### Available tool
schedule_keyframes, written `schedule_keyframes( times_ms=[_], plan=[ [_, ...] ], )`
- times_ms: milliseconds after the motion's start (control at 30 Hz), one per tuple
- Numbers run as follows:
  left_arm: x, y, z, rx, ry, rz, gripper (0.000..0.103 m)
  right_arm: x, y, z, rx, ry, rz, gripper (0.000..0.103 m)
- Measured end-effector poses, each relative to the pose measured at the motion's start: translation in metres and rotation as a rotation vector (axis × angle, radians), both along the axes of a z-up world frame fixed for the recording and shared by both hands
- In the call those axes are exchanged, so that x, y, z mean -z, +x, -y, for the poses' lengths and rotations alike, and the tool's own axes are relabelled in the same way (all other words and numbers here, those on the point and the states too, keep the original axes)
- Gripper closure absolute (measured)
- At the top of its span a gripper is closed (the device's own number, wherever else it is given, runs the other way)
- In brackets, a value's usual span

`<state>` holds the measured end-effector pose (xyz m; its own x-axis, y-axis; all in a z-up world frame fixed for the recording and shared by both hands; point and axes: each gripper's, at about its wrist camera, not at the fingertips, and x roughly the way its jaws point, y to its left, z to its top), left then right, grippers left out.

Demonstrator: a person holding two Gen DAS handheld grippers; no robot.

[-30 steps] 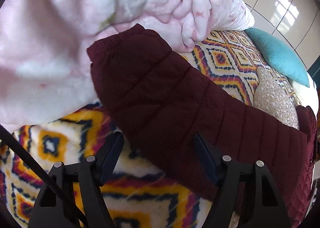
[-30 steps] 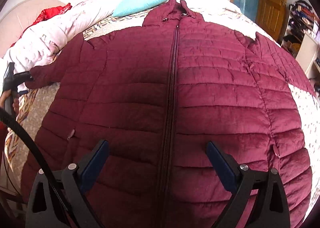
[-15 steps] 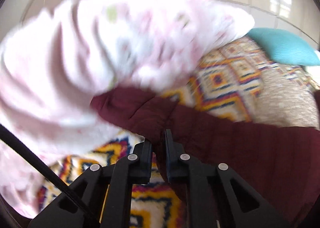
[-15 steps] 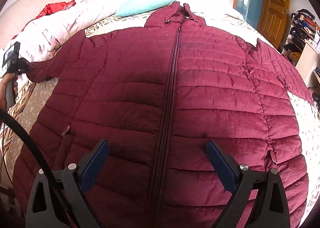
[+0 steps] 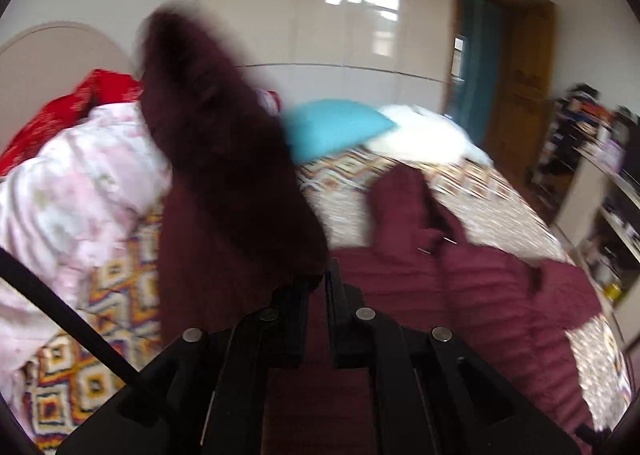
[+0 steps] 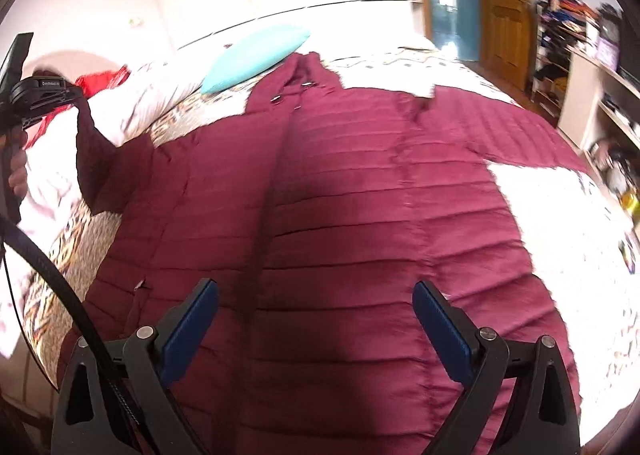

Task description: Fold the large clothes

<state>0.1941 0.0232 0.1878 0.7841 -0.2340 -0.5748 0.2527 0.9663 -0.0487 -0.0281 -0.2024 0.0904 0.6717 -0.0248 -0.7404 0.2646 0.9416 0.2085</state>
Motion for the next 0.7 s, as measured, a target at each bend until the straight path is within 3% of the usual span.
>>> schedule_keyframes(
  times_ms=[133, 233, 467, 700],
  plan=[
    [0.022, -0.035, 0.050, 0.085, 0.016, -0.065, 0.071, -0.004, -0.016, 0.021, 0.039, 0.033, 0.003, 0.004],
    [0.033, -0.054, 0.053, 0.088, -0.004, -0.127, 0.068, -0.010, -0.025, 0.026, 0.036, 0.038, 0.015, 0.004],
    [0.041, -0.117, -0.002, -0.009, -0.028, -0.164, 0.052, -0.012, 0.000, 0.019, -0.043, 0.119, 0.010, 0.004],
    [0.048, -0.173, -0.070, -0.174, -0.022, -0.093, 0.041, 0.009, 0.092, -0.001, -0.110, 0.268, -0.015, 0.004]
  ],
)
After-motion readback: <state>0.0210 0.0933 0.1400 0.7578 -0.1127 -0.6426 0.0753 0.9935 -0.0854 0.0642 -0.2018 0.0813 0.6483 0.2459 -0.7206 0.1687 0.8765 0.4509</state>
